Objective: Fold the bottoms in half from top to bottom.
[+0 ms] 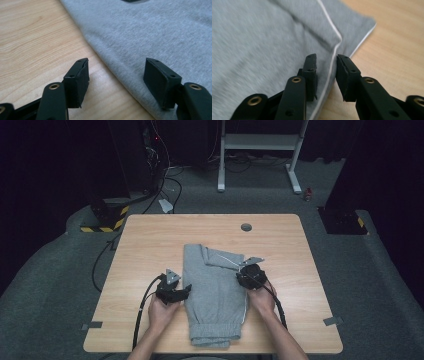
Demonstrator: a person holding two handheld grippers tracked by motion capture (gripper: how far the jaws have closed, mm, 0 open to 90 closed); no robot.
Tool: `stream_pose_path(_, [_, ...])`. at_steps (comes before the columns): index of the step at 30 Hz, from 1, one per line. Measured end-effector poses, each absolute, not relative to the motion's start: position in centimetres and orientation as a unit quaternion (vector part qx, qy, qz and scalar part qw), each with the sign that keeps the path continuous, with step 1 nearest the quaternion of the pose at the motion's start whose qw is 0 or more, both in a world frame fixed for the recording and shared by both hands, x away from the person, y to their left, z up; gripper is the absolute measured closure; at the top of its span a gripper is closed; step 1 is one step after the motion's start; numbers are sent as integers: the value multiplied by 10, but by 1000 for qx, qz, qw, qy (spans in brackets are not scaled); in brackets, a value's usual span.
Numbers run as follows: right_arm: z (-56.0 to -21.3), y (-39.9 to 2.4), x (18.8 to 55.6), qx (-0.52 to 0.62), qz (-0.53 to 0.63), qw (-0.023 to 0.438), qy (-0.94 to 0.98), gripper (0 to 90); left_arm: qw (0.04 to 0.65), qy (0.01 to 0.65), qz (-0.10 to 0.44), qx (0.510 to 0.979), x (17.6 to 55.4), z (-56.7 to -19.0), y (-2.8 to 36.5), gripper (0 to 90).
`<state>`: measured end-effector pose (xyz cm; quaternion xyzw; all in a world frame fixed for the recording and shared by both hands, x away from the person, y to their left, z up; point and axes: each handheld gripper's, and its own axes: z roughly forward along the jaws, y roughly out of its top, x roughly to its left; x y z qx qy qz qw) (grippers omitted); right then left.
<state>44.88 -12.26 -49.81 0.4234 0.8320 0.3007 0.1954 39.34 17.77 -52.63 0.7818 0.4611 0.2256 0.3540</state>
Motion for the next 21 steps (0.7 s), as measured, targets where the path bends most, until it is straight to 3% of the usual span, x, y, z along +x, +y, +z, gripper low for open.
stream_pose_path(5, [-483,-107,470,428,335,195,816,597,357,465,218,781,395,-527,179,370])
stream_pose_path(11, [-498,-80,505,438,312,175,825,531,358,466,216,780,395,-527,179,367])
stream_pose_path(12, [-501,-78,507,435,311,173,827,554,359,467,216,779,395,-527,179,367])
stream_pose_path(13, [-507,-75,508,430,303,160,835,702,359,468,215,778,395,-527,179,367])
stream_pose_path(14, [-507,-75,508,430,303,160,835,702,358,467,215,779,395,-527,180,367])
stream_pose_path(16, [-505,-75,505,418,304,169,839,816,358,467,214,779,395,-527,180,367])
stream_pose_path(21, [-486,-87,501,425,339,202,815,838,358,468,214,779,395,-527,180,364])
